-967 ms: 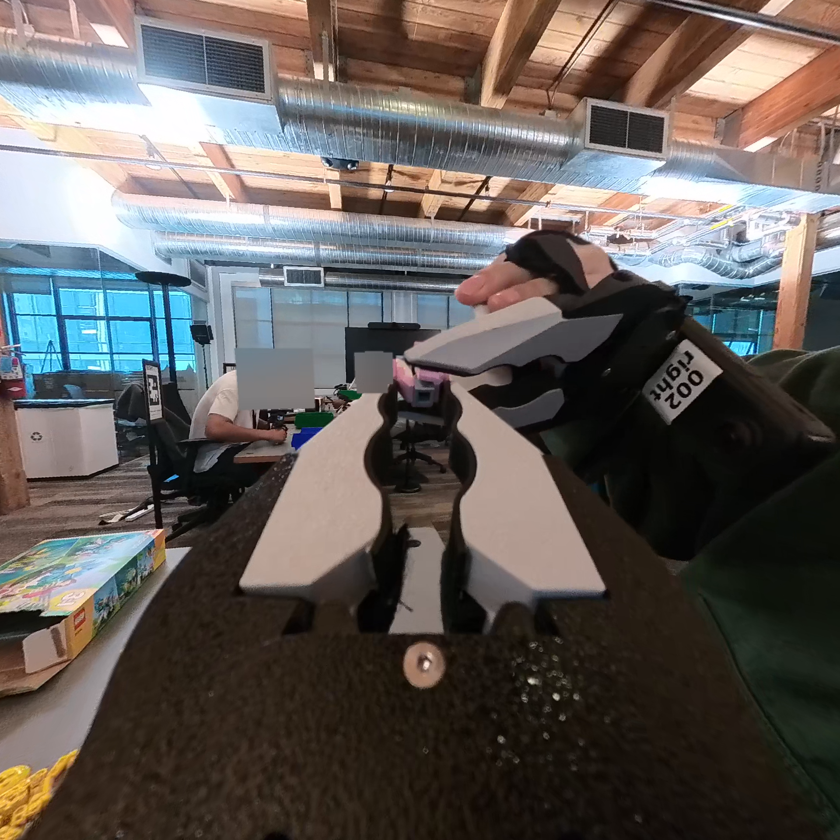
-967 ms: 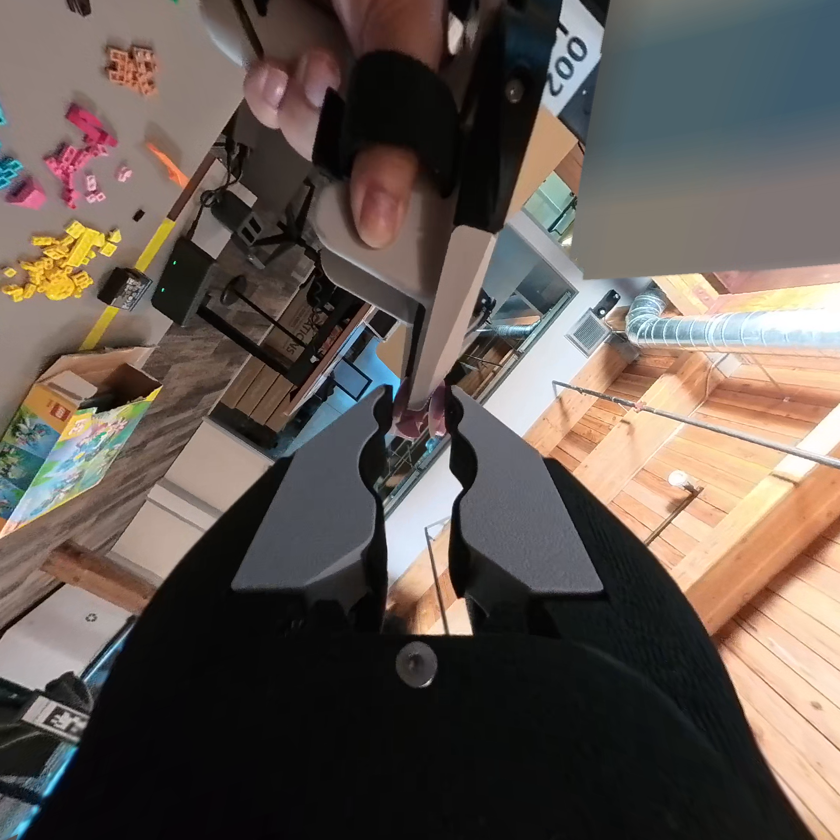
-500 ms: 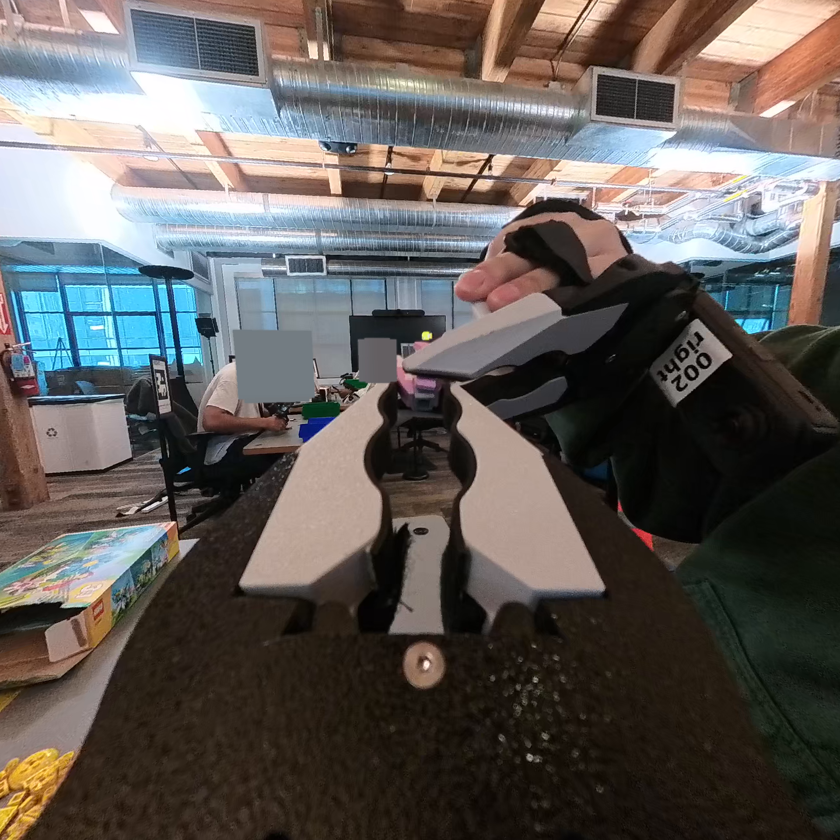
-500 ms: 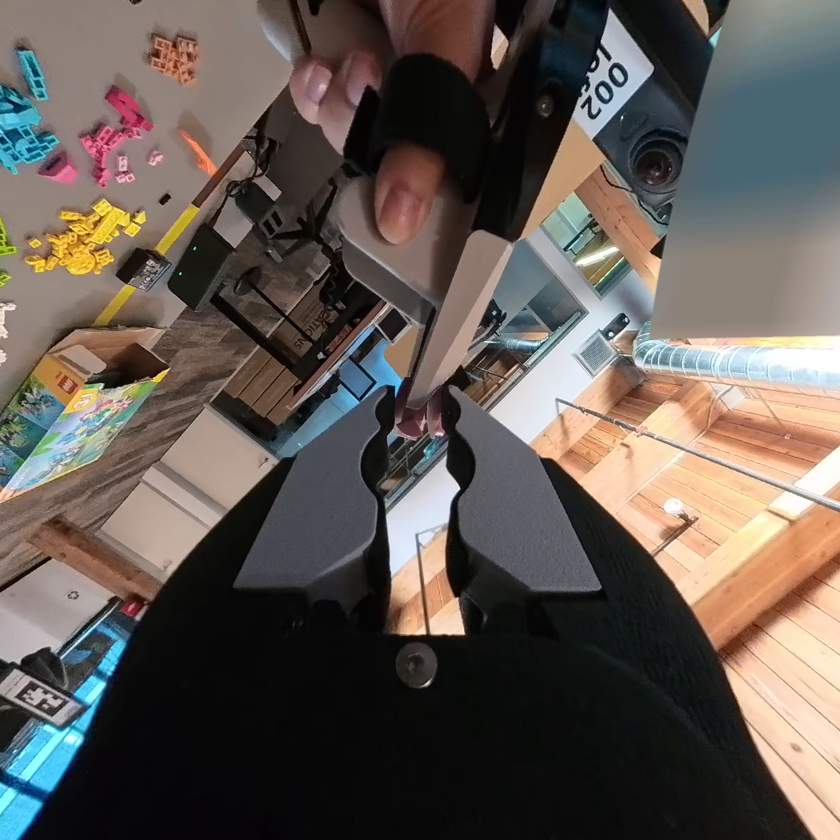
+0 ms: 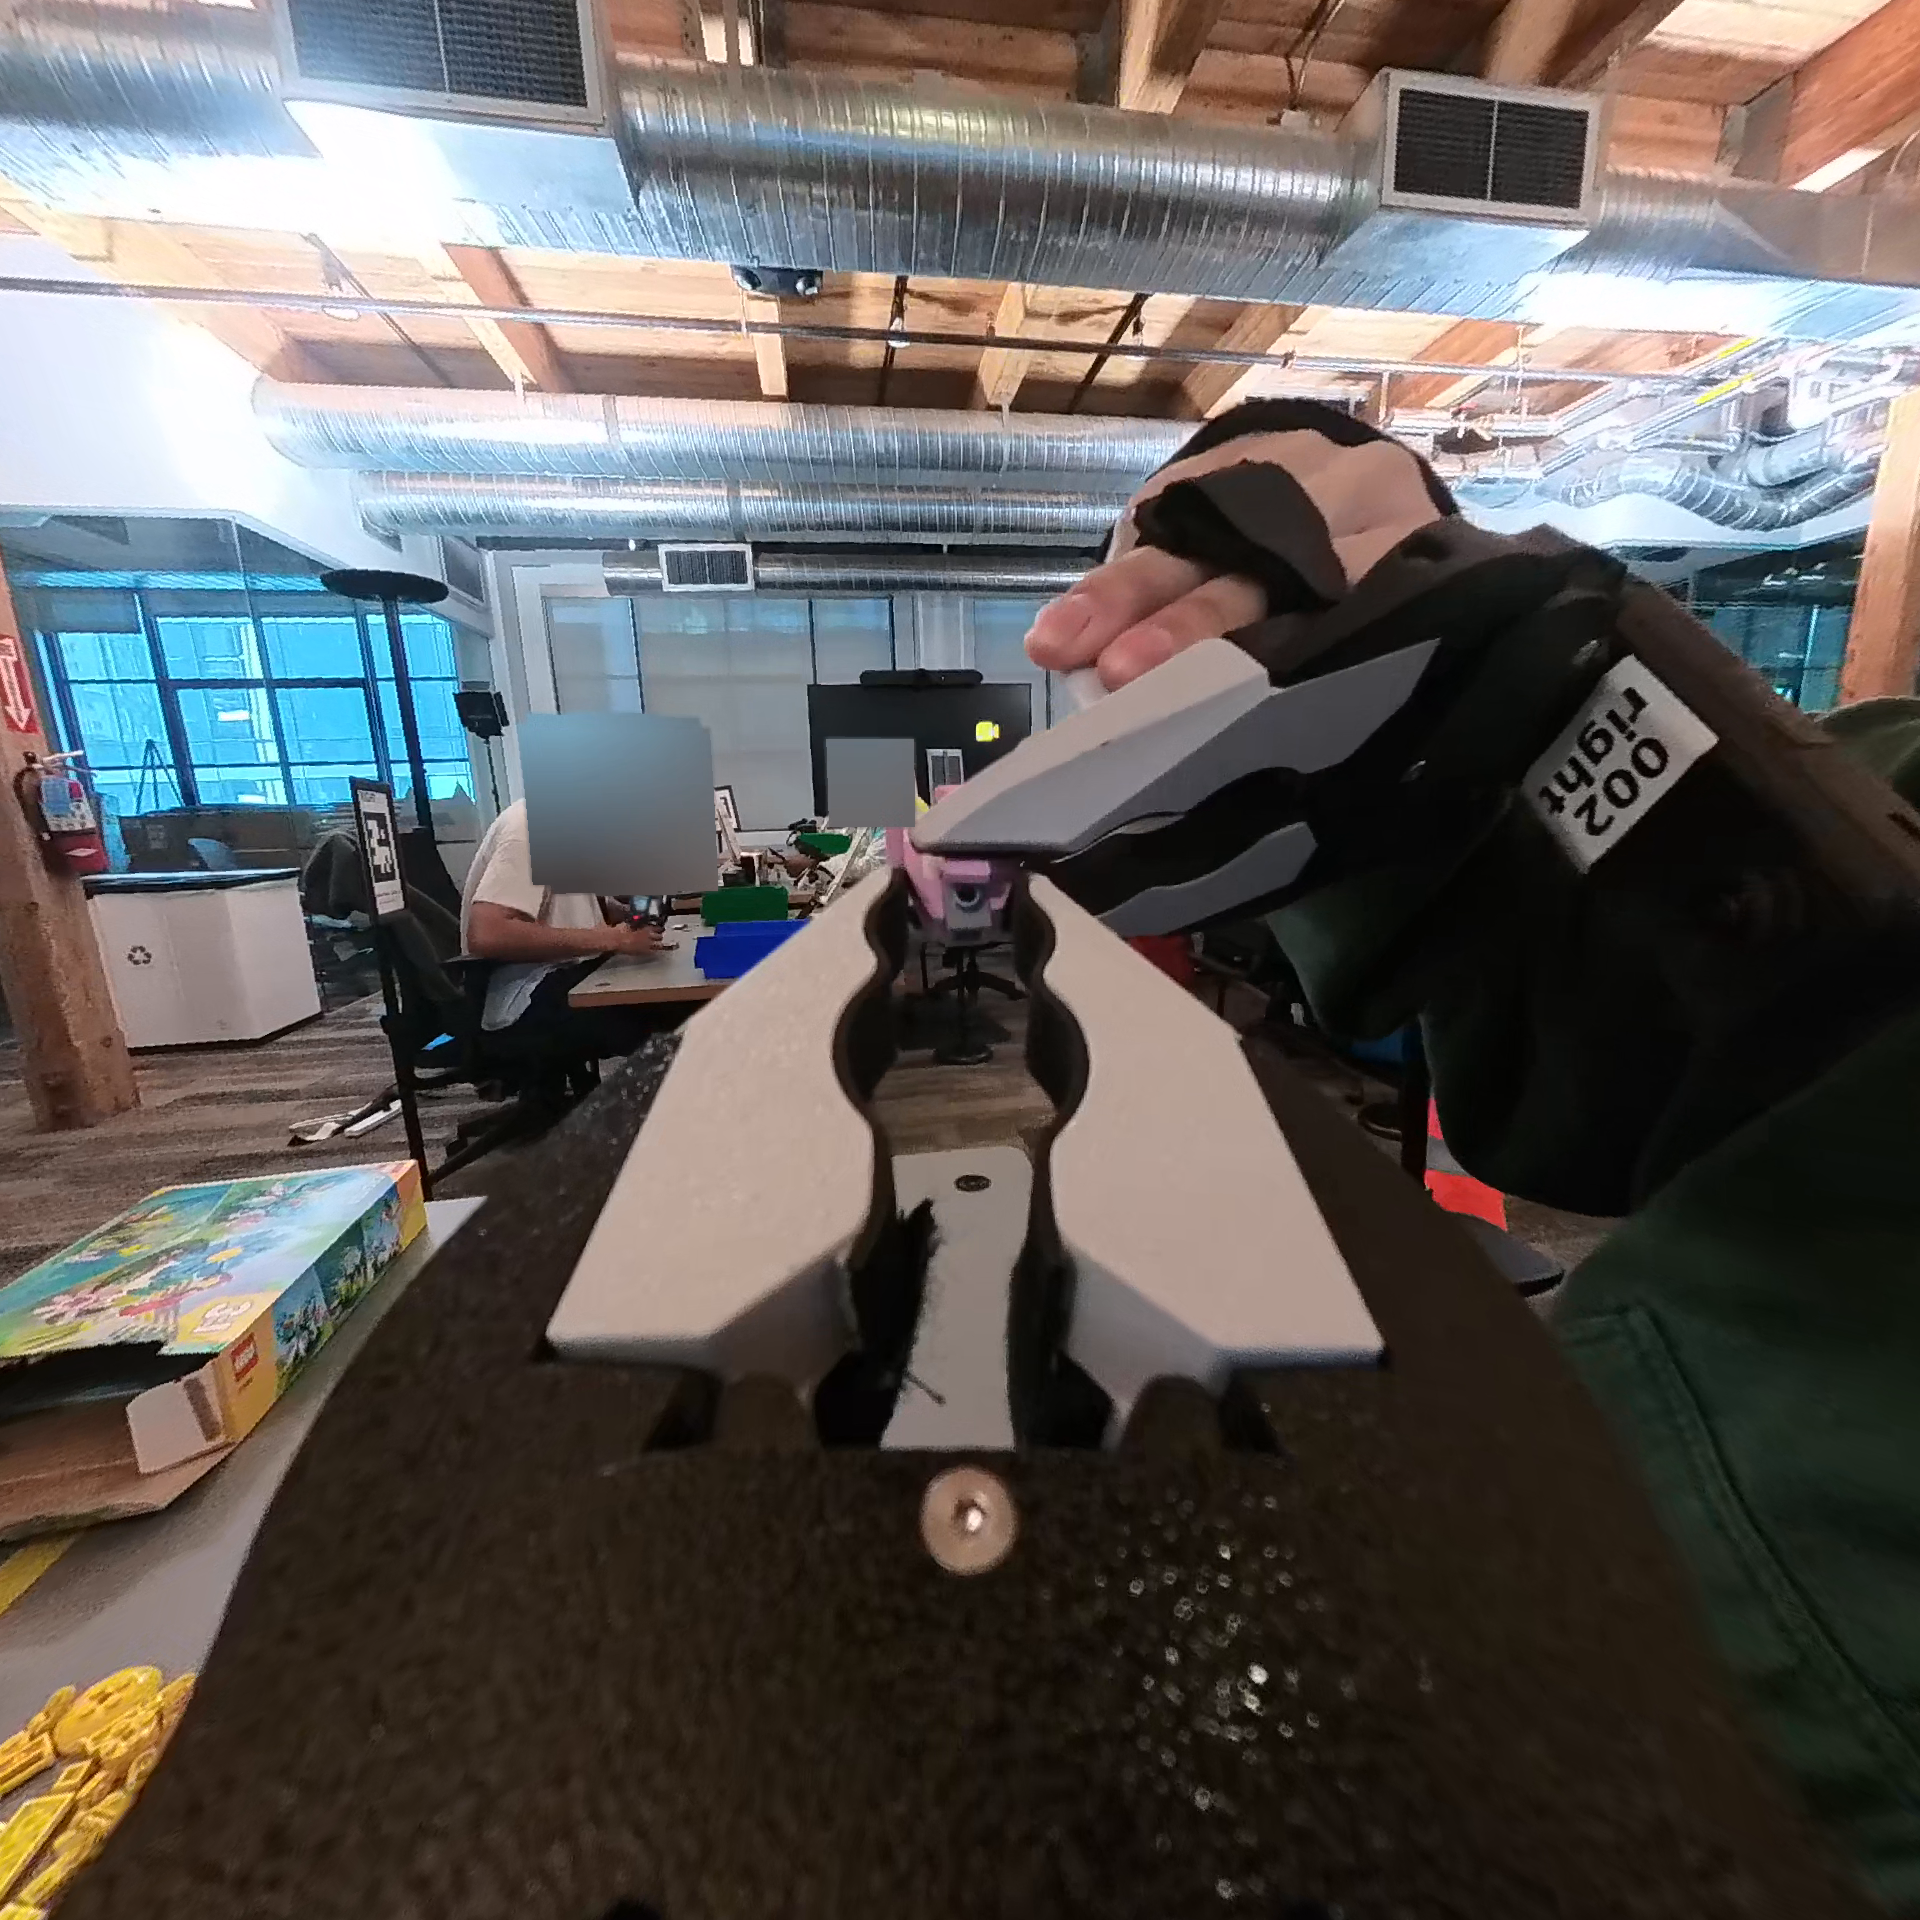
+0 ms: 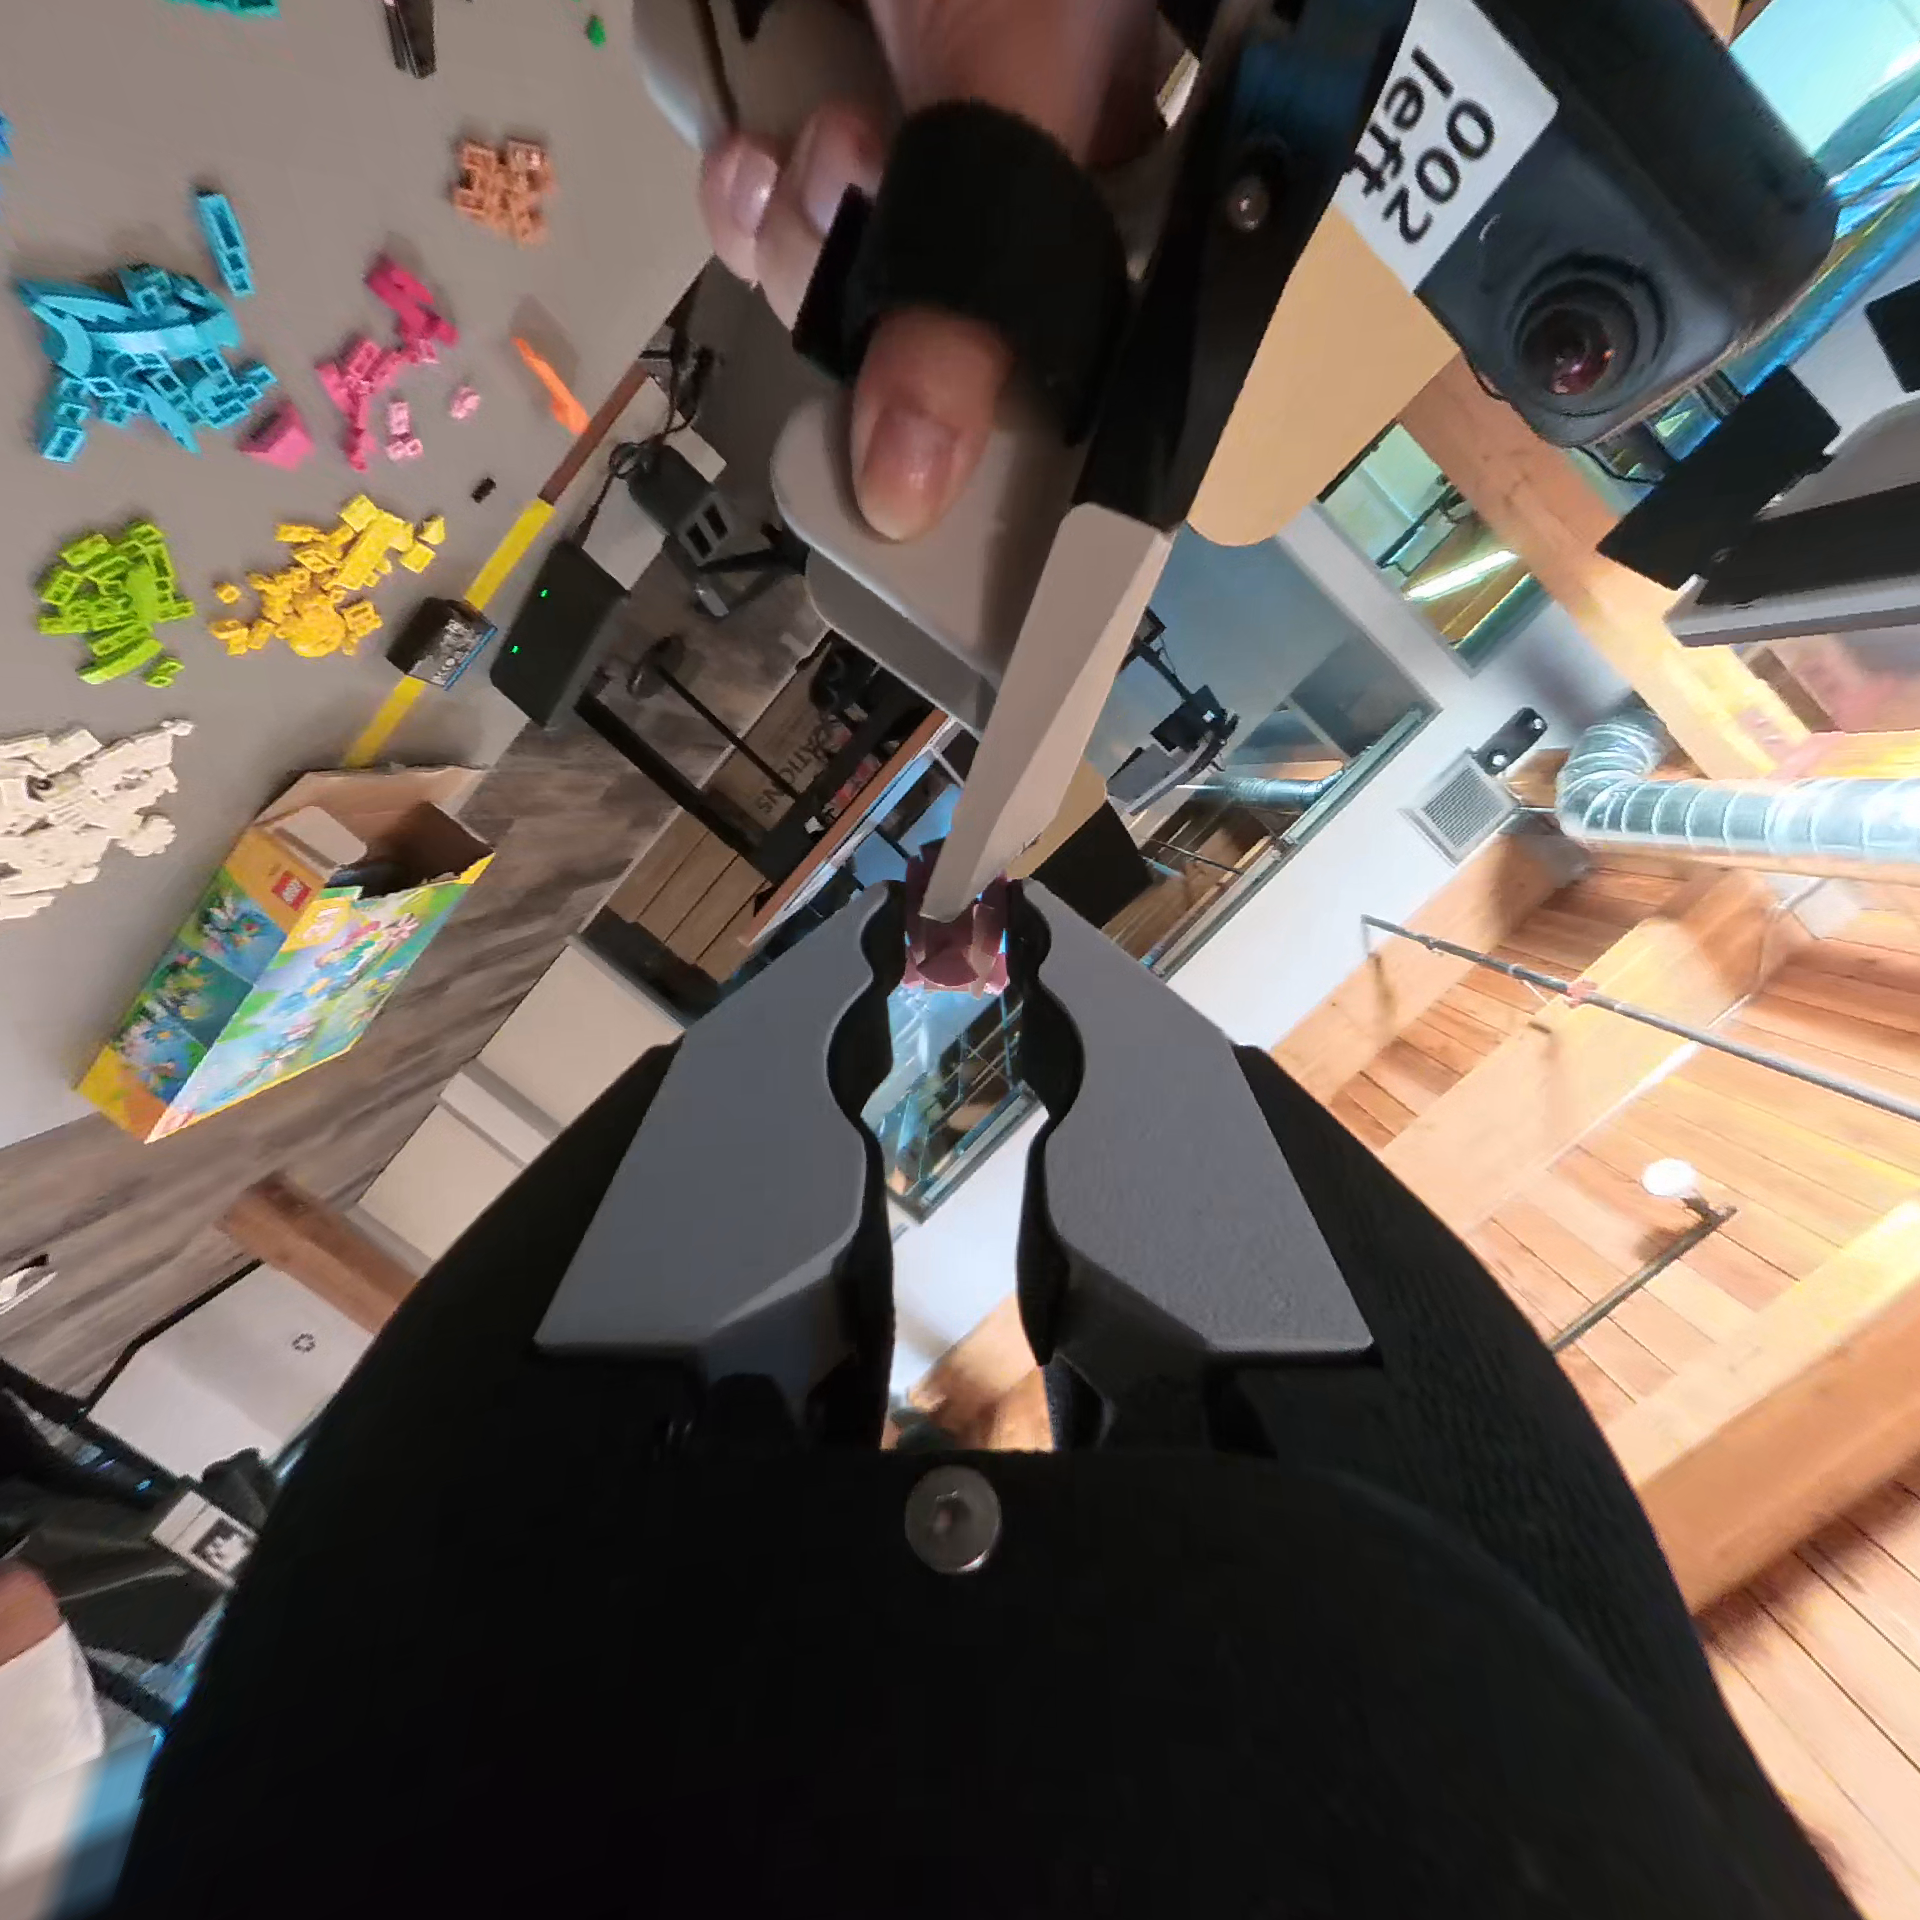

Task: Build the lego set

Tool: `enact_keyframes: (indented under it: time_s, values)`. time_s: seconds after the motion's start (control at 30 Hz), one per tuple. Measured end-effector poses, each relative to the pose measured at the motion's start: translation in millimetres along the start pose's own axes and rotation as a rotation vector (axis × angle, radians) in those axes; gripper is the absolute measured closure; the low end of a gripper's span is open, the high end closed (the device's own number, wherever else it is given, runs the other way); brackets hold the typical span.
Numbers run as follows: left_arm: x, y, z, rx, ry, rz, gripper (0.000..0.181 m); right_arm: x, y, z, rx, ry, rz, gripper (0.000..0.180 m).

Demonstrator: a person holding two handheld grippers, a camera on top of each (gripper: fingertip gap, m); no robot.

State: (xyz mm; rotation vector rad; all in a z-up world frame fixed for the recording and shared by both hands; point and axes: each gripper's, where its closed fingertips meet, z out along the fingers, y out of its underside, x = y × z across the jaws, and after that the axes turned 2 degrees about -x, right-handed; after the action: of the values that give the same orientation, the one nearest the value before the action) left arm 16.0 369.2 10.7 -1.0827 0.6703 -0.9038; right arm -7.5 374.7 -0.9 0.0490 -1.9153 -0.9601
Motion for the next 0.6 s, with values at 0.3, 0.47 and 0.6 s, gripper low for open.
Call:
enact_keyframes:
  time_s: [0.3,0.47,0.6]
  values:
    - [-2.4,-4.5,-9.3,0.005,-0.012,-0.006,0.160,8.7,-2.1,-0.7,0.025,0.027,0.146,0.163]
    - [2.8,-7.9,-9.1,0.034,0.037,-0.048,0.156,8.5,-5.4,-1.5,0.035,0.029,0.174,0.163]
    - [7.0,-8.0,-5.6,0.039,0.054,-0.049,0.155,9.6,-7.5,-2.2,0.045,0.033,0.194,0.163]
